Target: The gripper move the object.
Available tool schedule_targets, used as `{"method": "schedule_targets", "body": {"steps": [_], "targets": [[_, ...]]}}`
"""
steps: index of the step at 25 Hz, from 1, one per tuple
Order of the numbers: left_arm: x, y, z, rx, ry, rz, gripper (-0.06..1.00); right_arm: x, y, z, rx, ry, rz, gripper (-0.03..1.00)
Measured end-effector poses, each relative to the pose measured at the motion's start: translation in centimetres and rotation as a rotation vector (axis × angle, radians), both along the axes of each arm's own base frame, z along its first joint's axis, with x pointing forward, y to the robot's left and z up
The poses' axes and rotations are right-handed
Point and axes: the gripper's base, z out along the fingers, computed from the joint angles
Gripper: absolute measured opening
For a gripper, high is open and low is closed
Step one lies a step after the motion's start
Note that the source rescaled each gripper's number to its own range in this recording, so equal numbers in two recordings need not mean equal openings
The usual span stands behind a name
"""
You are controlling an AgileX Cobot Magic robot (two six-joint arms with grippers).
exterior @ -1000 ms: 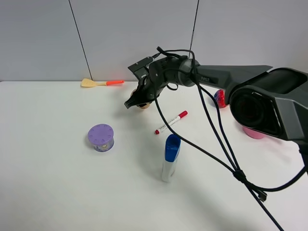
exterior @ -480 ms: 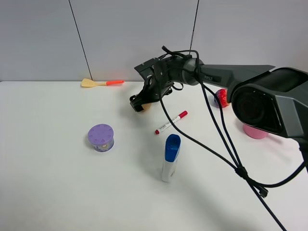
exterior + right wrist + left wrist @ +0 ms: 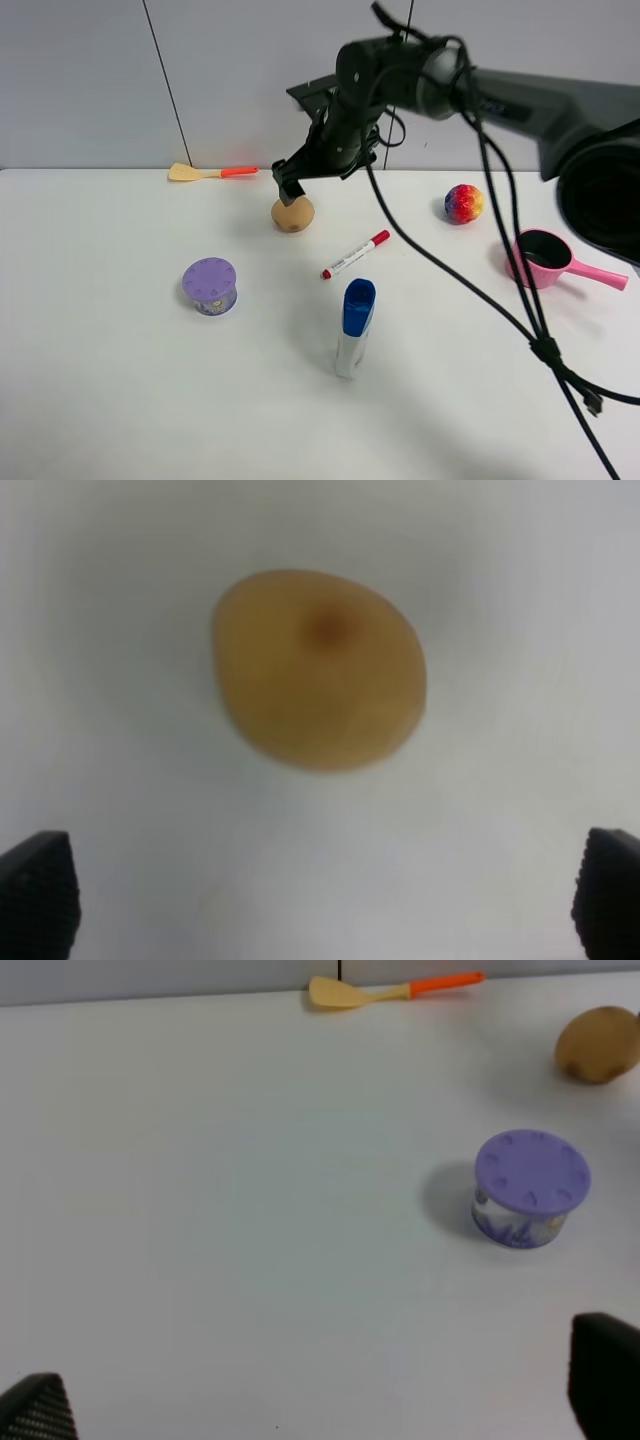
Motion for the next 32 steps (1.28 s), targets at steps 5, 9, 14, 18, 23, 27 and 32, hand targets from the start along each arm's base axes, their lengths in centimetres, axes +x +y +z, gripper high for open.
{"method": "schedule_targets", "body": {"steps": [5, 9, 14, 18, 23, 27, 32], "targets": [[0.0, 0.0, 0.0, 0.000, 0.000, 0.000, 1.00, -3.3, -2.2, 6.0, -0.044, 0.088, 0.021, 1.00], [0.0, 0.0, 0.0, 0.000, 0.000, 0.000, 1.00, -3.6, -5.2, 9.3, -0.032, 0.049, -0.022, 1.00], [0.0, 0.0, 0.0, 0.000, 0.000, 0.000, 1.00, -2.9, -12.0, 13.5, -0.021, -0.049, -0.175, 1.00], [0.0, 0.0, 0.0, 0.000, 0.000, 0.000, 1.00, -3.5, -17.6, 16.5, -0.029, -0.131, -0.310, 1.00], [0.0, 0.0, 0.0, 0.000, 0.000, 0.000, 1.00, -6.8, -23.4, 17.8, -0.039, -0.134, -0.455, 1.00], [0.0, 0.0, 0.0, 0.000, 0.000, 0.000, 1.00, -11.9, -26.8, 17.6, -0.052, -0.109, -0.557, 1.00], [0.0, 0.0, 0.0, 0.000, 0.000, 0.000, 1.00, -20.0, -29.1, 17.3, -0.053, -0.134, -0.678, 1.00]]}}
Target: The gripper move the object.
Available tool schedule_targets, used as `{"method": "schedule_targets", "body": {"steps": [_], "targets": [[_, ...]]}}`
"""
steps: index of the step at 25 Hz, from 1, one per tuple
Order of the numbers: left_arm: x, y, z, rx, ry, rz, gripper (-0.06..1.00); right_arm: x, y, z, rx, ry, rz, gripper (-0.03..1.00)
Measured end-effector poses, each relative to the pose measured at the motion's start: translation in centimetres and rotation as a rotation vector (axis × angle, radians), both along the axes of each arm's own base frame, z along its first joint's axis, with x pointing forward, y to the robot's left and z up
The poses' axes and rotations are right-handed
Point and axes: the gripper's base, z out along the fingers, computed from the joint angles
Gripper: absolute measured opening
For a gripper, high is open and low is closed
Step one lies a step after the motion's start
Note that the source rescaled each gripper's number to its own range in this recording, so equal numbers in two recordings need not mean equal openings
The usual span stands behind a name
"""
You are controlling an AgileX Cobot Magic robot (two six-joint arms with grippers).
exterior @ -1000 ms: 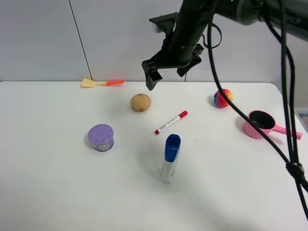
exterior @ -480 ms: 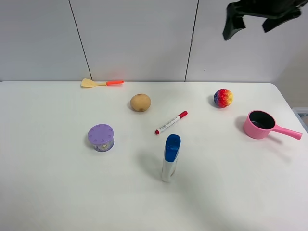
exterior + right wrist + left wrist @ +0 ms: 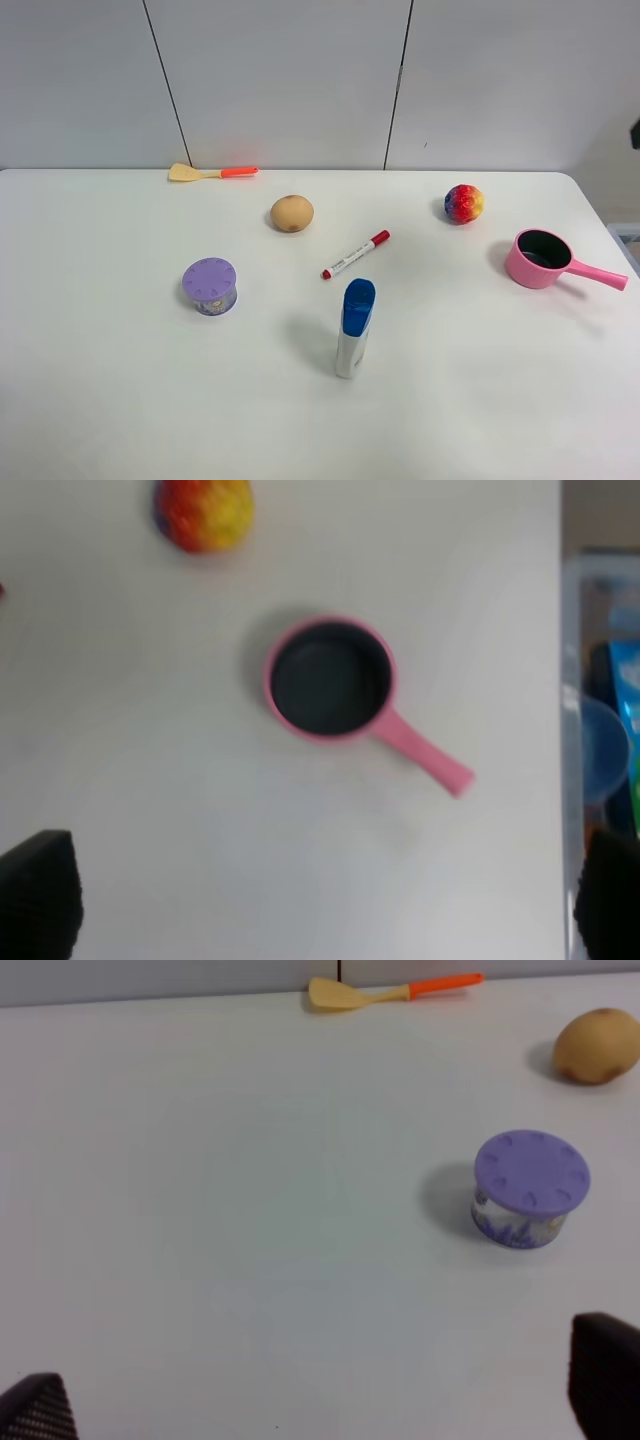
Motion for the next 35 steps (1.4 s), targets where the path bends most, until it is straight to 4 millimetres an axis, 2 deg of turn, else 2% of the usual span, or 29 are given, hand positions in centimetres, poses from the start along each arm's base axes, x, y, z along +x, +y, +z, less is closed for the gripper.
{"method": "schedule_targets", "body": {"steps": [3, 6, 12, 15, 20, 25, 30, 35], "targets": [[0.0, 0.0, 0.0, 0.000, 0.000, 0.000, 1.00, -4.5, -0.5, -0.3, -0.007, -0.046, -0.067, 1.00], [0.0, 0.0, 0.0, 0.000, 0.000, 0.000, 1.00, -8.4, -0.1, -0.7, -0.022, -0.106, -0.099, 1.00], [0.0, 0.0, 0.0, 0.000, 0.000, 0.000, 1.00, -14.5, 1.5, -2.3, -0.045, -0.234, -0.103, 1.00], [0.0, 0.0, 0.0, 0.000, 0.000, 0.000, 1.00, -16.1, 1.9, -3.1, -0.057, -0.313, -0.092, 1.00], [0.0, 0.0, 0.0, 0.000, 0.000, 0.000, 1.00, -17.2, 2.5, -4.5, -0.052, -0.380, 0.002, 1.00], [0.0, 0.0, 0.0, 0.000, 0.000, 0.000, 1.00, -17.8, 2.9, -7.0, -0.037, -0.404, 0.124, 1.00], [0.0, 0.0, 0.0, 0.000, 0.000, 0.000, 1.00, -18.8, 2.9, -10.0, -0.033, -0.417, 0.141, 1.00], [0.0, 0.0, 0.0, 0.000, 0.000, 0.000, 1.00, -20.2, 2.8, -11.7, -0.014, -0.471, 0.122, 1.00]]}}
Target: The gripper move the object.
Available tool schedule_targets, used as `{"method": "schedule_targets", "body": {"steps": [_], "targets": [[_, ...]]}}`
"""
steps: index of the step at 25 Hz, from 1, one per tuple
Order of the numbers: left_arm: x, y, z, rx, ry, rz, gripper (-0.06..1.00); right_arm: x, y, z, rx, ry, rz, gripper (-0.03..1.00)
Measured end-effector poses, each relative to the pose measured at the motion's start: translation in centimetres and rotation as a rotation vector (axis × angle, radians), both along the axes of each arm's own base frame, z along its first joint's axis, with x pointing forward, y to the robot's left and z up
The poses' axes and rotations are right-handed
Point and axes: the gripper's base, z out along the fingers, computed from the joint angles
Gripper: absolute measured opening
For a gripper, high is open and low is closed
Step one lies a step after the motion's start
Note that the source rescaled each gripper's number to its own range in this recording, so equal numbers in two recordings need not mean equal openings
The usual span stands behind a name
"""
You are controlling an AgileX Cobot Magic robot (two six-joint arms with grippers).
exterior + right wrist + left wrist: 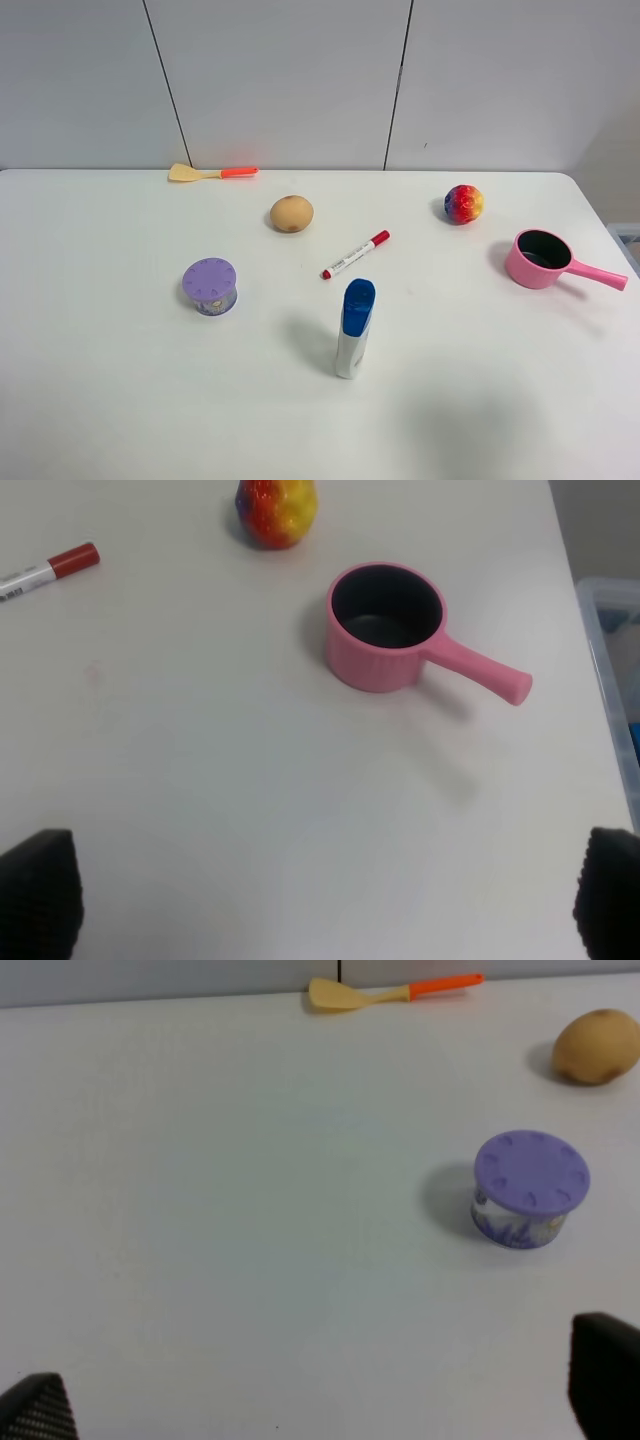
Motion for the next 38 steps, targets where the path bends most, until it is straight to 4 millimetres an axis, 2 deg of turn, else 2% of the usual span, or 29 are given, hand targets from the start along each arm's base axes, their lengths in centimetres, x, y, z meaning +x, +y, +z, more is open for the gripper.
{"method": "schedule_targets", "body": {"steps": [4, 10, 19, 38], "targets": [[0.00, 0.00, 0.00, 0.000, 0.000, 0.000, 1.00, -1.10, -0.07, -0.46, 0.046, -0.042, -0.030, 1.00], [0.00, 0.00, 0.00, 0.000, 0.000, 0.000, 1.00, -1.15, -0.58, -0.55, 0.126, -0.042, -0.136, 1.00], [0.00, 0.00, 0.00, 0.000, 0.000, 0.000, 1.00, -1.13, -0.37, -0.59, 0.068, -0.039, -0.071, 1.00], [0.00, 0.00, 0.00, 0.000, 0.000, 0.000, 1.00, -1.13, -0.38, -0.58, 0.068, -0.039, -0.070, 1.00]]}}
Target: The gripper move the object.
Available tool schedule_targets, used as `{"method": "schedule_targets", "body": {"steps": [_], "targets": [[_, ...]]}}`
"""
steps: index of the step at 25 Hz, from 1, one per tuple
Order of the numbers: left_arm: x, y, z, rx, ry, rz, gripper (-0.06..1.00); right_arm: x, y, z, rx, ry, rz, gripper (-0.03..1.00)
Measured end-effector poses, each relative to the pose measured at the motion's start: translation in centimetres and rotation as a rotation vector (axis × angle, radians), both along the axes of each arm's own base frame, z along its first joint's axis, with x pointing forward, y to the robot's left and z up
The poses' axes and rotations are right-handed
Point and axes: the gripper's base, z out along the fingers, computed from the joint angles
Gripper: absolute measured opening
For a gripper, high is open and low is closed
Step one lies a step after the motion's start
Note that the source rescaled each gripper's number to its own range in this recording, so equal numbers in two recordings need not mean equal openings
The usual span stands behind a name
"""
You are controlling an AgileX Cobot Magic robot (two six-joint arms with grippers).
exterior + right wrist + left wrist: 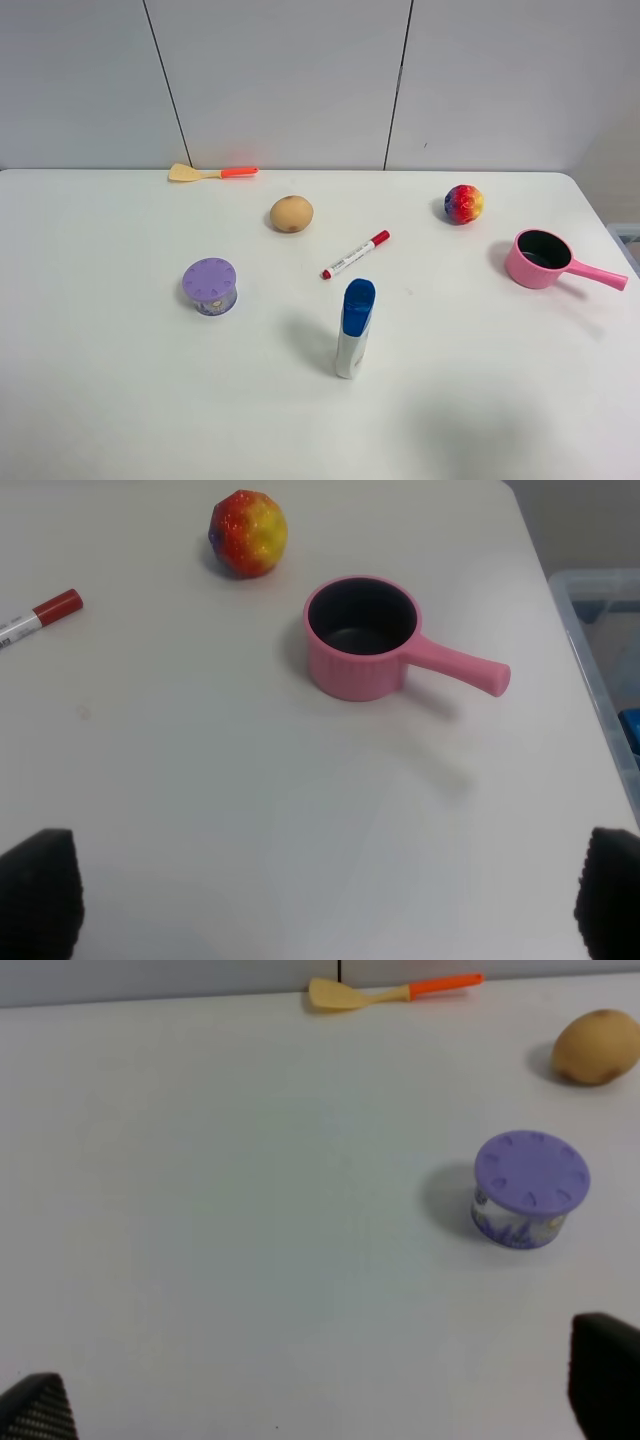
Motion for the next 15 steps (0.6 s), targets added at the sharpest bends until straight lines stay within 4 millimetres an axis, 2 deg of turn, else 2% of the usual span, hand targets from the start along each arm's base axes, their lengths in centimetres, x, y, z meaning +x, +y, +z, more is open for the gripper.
{"method": "schedule_targets", "body": {"steps": [15], "targets": [[0.00, 0.00, 0.00, 0.000, 0.000, 0.000, 1.00, 0.00, -0.01, 0.00, -0.001, 0.000, 0.000, 1.00]]}}
